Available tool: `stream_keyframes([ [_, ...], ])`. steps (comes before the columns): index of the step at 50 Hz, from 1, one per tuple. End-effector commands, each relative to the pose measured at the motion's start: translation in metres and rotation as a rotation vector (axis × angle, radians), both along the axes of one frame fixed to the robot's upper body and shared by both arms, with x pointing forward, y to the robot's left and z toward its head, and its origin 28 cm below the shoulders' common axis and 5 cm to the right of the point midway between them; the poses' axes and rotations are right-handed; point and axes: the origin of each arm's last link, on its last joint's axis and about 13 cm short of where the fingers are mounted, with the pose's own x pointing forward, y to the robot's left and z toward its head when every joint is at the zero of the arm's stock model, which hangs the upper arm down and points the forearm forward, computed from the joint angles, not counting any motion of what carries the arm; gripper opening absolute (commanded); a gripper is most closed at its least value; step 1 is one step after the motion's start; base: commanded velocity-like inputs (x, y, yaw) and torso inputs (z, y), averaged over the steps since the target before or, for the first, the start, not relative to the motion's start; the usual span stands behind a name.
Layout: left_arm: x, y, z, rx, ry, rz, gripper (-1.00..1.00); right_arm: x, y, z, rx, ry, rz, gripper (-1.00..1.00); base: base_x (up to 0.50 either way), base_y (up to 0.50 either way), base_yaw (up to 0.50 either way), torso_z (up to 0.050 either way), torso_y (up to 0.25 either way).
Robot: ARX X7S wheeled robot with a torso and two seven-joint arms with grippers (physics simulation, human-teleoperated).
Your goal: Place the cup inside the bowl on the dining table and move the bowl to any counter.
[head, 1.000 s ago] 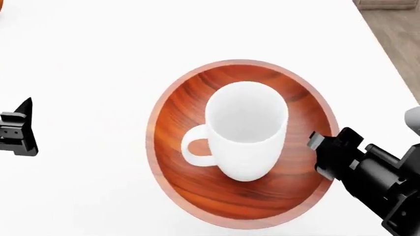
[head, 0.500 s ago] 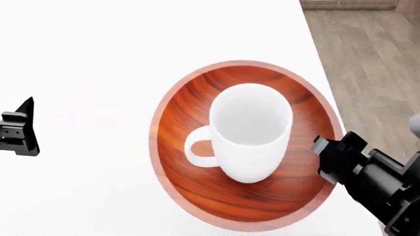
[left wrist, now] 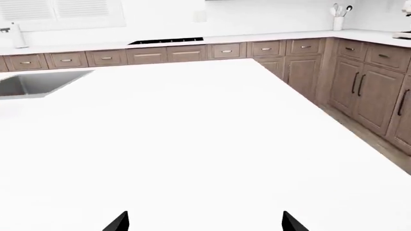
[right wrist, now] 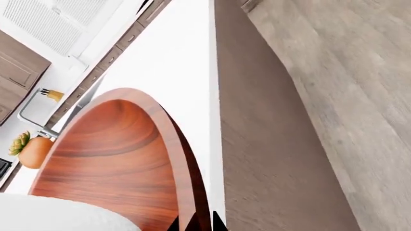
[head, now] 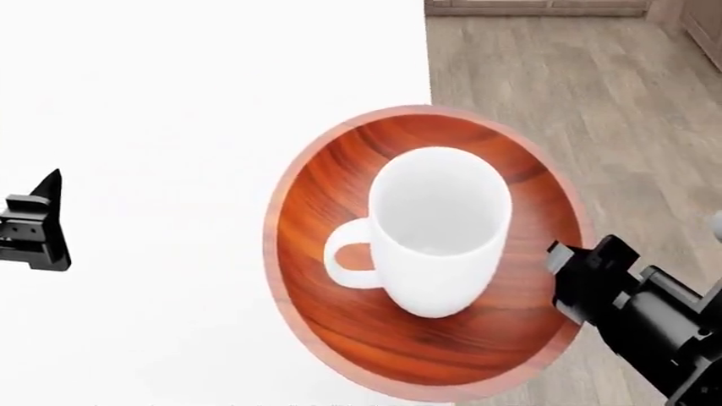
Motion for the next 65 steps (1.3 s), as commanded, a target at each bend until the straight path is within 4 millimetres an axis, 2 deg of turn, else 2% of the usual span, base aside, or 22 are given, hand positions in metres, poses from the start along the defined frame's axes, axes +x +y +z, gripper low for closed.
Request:
stream_keyframes([
  [1, 0.001, -0.001, 0.000, -0.011, -0.024, -0.004, 1.00, 0.000, -0.003, 0.003, 0.030, -0.052, -0.008, -1.00, 0.00, -0.50, 0.00, 0.000, 0.000],
  [38, 0.004, -0.005, -0.002, -0.004, -0.024, -0.015, 1.00, 0.001, -0.006, -0.001, 0.013, -0.102, -0.044, -1.00, 0.04, -0.50, 0.00, 0.000, 0.001],
  [65, 0.004, -0.005, -0.002, 0.000, -0.024, -0.021, 1.00, 0.004, -0.009, -0.004, 0.023, -0.158, -0.027, -1.00, 0.28, -0.45, 0.00, 0.000, 0.001],
])
